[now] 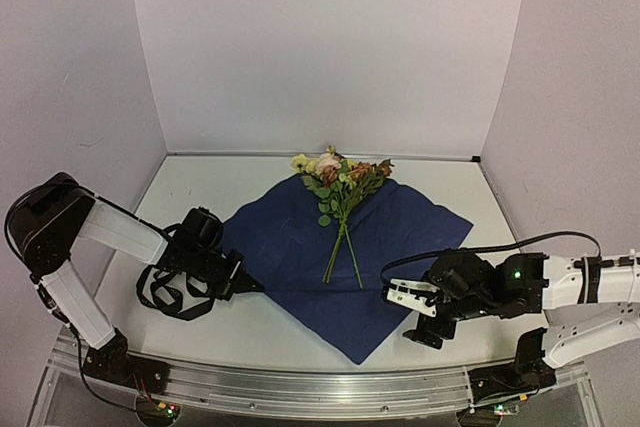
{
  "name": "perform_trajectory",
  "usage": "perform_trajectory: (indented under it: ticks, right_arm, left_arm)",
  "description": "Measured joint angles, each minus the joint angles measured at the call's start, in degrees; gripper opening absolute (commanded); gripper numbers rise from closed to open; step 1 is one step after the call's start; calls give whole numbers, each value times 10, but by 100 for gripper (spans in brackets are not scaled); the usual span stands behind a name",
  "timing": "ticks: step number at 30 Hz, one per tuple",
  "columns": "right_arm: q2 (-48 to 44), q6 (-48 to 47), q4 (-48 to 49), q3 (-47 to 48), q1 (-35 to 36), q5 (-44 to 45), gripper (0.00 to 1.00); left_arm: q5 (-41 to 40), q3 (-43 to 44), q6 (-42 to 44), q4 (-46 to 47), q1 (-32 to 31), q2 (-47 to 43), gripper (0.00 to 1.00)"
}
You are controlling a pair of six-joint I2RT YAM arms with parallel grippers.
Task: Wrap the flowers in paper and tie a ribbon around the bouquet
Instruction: Pass from the left arm to the right
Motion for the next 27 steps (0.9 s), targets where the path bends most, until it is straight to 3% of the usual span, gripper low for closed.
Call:
perform_trajectory:
  ticks: [8,18,22,24,27]
  right_arm:
    - [9,-36,20,0,69,48,93]
    - [163,-115,127,35,138,127,90]
    - [190,-125,161,66,150,152,76]
    - [188,-122,165,79,152,155,63]
    - [176,-110,148,93,153,148,35]
  left_arm:
    - [36,-9,0,61,10,22,0]
    - [86,-8,70,29,50,23,0]
    - [87,-6,89,13,50,23,0]
    - [83,-6,94,4,50,19,0]
    - [73,-7,102,-20,50,9,0]
